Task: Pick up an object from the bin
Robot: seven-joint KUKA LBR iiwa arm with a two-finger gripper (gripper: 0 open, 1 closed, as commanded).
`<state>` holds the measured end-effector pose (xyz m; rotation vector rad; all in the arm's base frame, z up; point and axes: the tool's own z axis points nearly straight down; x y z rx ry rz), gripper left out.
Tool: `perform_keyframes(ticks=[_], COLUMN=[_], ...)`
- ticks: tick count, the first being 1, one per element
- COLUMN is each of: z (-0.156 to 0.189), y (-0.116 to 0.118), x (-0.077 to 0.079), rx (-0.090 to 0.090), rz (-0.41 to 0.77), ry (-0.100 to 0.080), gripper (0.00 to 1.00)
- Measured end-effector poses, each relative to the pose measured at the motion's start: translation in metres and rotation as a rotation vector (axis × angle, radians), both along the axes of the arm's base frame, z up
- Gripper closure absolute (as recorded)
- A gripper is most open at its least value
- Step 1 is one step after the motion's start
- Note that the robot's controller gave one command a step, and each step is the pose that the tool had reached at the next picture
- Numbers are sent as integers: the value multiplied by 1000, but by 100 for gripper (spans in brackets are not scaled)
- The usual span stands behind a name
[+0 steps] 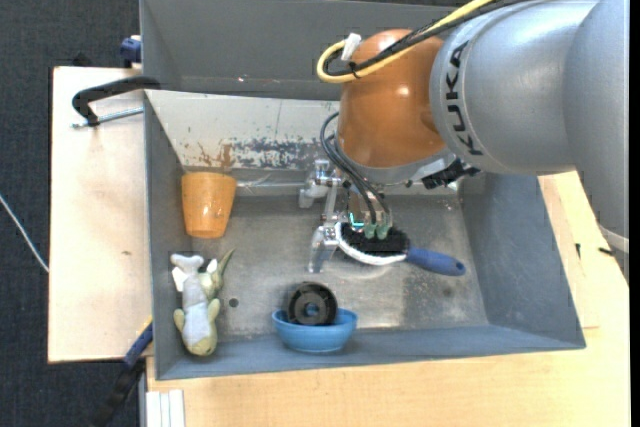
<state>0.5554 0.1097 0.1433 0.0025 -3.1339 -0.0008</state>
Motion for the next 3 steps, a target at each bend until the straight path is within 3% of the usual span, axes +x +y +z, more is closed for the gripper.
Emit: perform_keyframes(ticks=[1, 2, 3], z=[-56, -53, 136], y=[-107, -101, -94], x=[-8, -7, -20], rx=[-3, 1, 0], rz=[70, 76, 192], ry=[-4, -8, -22], gripper=[0, 100, 100])
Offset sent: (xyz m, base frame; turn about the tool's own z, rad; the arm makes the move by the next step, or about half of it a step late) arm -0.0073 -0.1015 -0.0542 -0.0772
